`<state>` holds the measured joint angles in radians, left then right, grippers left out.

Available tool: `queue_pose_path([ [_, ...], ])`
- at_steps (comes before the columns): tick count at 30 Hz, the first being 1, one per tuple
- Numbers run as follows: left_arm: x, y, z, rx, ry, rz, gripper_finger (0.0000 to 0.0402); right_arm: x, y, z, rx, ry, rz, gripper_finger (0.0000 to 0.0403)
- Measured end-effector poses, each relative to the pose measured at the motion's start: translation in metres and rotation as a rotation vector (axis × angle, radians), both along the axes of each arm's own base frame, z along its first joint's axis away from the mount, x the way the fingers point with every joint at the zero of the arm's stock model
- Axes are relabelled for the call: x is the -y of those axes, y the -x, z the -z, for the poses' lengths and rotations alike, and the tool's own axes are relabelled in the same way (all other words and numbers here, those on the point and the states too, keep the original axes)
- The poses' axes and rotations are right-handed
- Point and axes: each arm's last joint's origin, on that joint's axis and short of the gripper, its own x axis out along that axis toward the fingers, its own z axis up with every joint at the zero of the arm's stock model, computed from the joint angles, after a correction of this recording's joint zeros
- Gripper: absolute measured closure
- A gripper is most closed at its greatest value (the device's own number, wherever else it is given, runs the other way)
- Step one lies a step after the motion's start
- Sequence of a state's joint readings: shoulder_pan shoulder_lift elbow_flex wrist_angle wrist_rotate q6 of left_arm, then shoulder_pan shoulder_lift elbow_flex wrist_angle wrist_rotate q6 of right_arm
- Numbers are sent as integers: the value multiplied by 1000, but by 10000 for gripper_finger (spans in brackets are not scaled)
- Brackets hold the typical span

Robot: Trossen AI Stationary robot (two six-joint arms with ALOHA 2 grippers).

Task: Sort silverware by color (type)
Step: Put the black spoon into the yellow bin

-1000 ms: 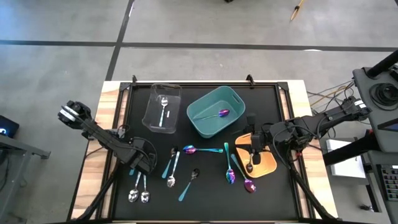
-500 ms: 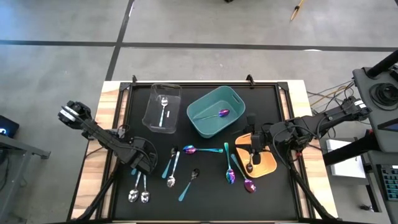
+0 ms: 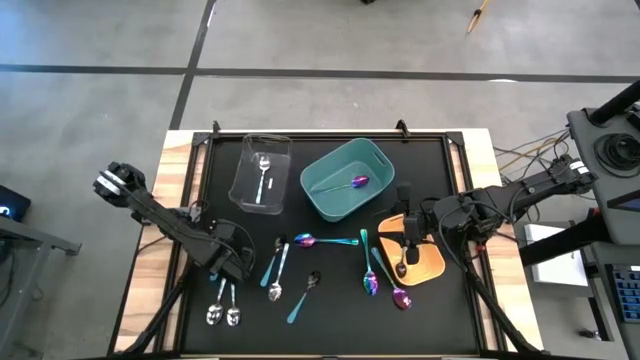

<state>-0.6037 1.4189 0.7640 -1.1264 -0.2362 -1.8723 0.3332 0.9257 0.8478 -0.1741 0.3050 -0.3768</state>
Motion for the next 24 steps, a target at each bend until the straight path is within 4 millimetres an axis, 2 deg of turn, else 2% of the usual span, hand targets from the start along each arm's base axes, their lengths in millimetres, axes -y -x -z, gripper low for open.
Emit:
queue_pose_path([
  [9, 13, -33, -49, 261, -165, 222, 401, 0, 0, 0, 0, -15, 5, 211],
  [16, 21, -58, -88, 462, -425, 435, 401, 0, 0, 0, 1, -52, 19, 211],
  [20, 26, -71, -101, 523, -596, 574, 402, 0, -2, -3, 35, -95, 28, 211],
  [24, 25, -82, -107, 536, -740, 618, 402, -3, -10, -4, 87, -137, 41, 211],
])
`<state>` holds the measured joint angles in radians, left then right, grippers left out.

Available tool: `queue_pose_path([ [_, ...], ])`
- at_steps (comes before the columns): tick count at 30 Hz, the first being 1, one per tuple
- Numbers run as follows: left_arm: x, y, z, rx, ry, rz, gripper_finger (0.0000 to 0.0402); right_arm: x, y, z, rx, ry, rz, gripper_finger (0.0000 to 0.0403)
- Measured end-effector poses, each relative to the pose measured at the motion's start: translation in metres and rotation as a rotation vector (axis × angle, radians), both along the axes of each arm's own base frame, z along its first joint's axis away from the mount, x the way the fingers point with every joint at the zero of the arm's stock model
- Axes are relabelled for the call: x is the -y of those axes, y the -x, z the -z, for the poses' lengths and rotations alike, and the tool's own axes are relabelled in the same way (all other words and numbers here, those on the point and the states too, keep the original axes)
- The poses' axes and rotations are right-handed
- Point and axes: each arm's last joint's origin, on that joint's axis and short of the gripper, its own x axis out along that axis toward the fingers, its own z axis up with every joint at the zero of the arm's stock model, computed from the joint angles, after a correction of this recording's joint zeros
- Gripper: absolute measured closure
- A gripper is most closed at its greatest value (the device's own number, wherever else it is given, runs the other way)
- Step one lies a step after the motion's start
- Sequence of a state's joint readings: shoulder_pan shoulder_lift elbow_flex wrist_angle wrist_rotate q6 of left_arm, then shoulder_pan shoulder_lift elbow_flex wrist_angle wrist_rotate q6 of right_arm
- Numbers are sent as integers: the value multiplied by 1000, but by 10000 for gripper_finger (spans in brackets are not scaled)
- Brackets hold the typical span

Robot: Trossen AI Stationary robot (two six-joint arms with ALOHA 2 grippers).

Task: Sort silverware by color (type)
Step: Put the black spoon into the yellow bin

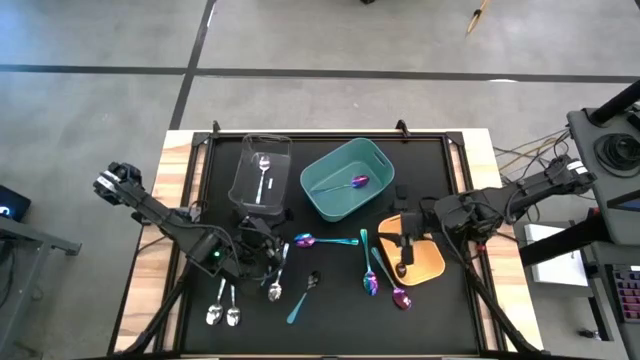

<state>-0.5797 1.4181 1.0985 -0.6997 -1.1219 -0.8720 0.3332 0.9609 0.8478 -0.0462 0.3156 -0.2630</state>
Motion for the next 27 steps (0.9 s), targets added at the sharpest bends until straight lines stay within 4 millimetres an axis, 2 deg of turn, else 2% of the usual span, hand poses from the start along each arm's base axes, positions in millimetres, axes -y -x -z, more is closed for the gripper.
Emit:
queue_pose_path([
  [6, -6, -8, -3, 59, -112, -59, 402, -9, -28, 4, 121, -72, 30, 211],
  [13, -12, -15, -6, 91, -114, -93, 401, -17, -74, 28, 291, -89, 216, 211],
  [19, -12, -18, -1, 65, -135, -92, 401, -14, -104, 42, 497, -199, 256, 211],
  [27, -13, -22, 3, 67, -143, -112, 401, -3, -144, 45, 499, -282, 312, 211],
])
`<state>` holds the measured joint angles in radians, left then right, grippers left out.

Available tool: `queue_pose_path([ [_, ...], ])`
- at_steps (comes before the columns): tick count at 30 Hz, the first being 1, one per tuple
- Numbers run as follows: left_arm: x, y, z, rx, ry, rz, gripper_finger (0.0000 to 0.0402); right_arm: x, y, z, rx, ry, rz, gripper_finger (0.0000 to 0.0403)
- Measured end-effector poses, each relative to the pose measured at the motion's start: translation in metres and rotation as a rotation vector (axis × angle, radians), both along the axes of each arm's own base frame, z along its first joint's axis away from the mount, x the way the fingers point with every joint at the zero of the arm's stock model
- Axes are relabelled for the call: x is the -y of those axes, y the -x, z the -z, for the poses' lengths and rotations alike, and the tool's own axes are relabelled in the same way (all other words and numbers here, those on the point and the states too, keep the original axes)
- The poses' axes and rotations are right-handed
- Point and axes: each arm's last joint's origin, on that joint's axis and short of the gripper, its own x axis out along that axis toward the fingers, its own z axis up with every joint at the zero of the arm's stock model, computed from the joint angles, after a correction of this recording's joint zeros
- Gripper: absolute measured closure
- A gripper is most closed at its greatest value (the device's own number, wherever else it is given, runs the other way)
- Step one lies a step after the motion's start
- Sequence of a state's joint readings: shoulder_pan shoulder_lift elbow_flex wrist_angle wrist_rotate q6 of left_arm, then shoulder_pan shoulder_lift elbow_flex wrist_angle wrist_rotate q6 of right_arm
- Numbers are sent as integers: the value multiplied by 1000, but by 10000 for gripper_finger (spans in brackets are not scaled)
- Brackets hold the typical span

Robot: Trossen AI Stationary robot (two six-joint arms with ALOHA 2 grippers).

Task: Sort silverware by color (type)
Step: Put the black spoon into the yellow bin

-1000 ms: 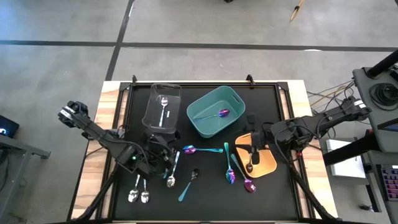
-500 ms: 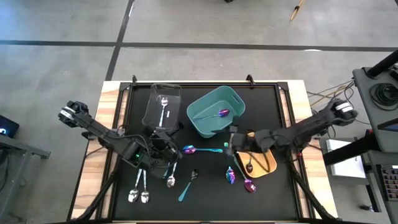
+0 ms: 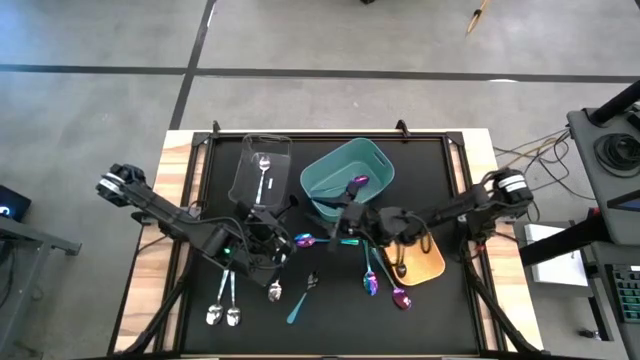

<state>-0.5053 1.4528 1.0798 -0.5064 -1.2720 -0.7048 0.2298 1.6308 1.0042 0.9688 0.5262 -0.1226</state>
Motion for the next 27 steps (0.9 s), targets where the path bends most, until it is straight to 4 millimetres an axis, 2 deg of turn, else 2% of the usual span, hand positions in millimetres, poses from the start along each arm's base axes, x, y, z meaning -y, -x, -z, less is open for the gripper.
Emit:
queue_pose_path([
  [5, 1, -1, 2, -9, -6, 0, 401, -1, -21, 0, 0, 7, 27, 211],
  [9, 1, -2, 3, -12, -8, 0, 401, -2, -35, 1, -69, 36, 143, 211],
  [12, 1, -2, 3, -10, -7, 0, 401, -2, -45, 3, -115, 55, 161, 211],
  [18, 1, -1, 4, -19, -12, 3, 401, -2, -54, 4, -125, 57, 173, 221],
  [22, 1, -1, 4, -13, -9, 0, 401, -1, -54, 4, -120, 36, 182, 259],
  [27, 2, -2, 3, 0, 0, 0, 401, 2, -54, 4, -117, 20, 211, 347],
])
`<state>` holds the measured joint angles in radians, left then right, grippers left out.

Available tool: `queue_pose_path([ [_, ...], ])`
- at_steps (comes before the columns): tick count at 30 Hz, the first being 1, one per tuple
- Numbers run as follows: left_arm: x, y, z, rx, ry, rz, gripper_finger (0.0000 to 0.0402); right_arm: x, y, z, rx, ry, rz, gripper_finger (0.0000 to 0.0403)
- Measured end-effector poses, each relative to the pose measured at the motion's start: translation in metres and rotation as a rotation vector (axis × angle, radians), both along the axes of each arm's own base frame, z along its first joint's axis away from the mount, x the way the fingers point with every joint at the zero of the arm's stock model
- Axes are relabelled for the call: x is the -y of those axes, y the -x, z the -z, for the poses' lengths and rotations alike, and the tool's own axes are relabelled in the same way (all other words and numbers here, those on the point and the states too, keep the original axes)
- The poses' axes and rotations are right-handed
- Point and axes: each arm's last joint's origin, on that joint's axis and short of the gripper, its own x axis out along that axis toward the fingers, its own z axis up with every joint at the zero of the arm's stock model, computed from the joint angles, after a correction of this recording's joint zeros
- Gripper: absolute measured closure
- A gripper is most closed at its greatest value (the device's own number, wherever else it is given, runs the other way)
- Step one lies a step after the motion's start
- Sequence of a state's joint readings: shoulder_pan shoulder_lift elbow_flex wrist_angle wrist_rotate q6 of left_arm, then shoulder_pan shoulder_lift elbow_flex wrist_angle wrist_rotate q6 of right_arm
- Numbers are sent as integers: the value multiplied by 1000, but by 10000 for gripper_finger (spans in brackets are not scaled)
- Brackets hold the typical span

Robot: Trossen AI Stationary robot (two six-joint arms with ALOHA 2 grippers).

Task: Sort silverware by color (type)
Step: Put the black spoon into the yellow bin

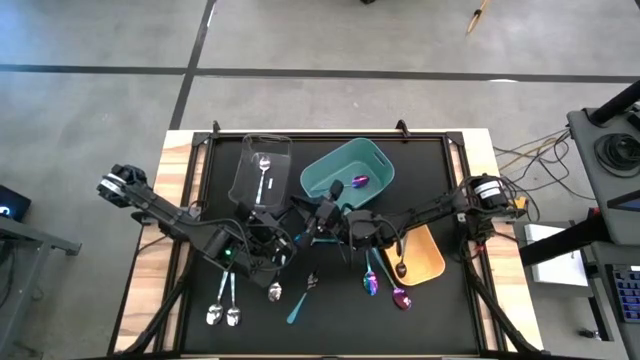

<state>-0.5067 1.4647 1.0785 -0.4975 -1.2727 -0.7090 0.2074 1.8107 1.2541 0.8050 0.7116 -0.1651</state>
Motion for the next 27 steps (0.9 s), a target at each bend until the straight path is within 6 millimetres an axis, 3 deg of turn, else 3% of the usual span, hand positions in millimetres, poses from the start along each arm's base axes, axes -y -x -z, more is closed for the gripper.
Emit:
queue_pose_path([
  [2, 0, 0, 0, -1, 1, -1, 401, 0, 0, 0, -3, 1, 3, 379],
  [7, 0, 0, 1, -3, 14, 10, 386, -1, 0, 1, -15, 12, -3, 386],
  [18, 0, 3, -4, -93, 39, 110, 261, 0, 3, -2, -85, 53, -1, 389],
  [23, 0, 10, -11, -175, 27, 199, 233, 3, 19, -18, -201, 32, -14, 389],
  [27, -4, 21, -18, -214, 17, 250, 231, 4, 39, -28, -360, 8, -123, 389],
])
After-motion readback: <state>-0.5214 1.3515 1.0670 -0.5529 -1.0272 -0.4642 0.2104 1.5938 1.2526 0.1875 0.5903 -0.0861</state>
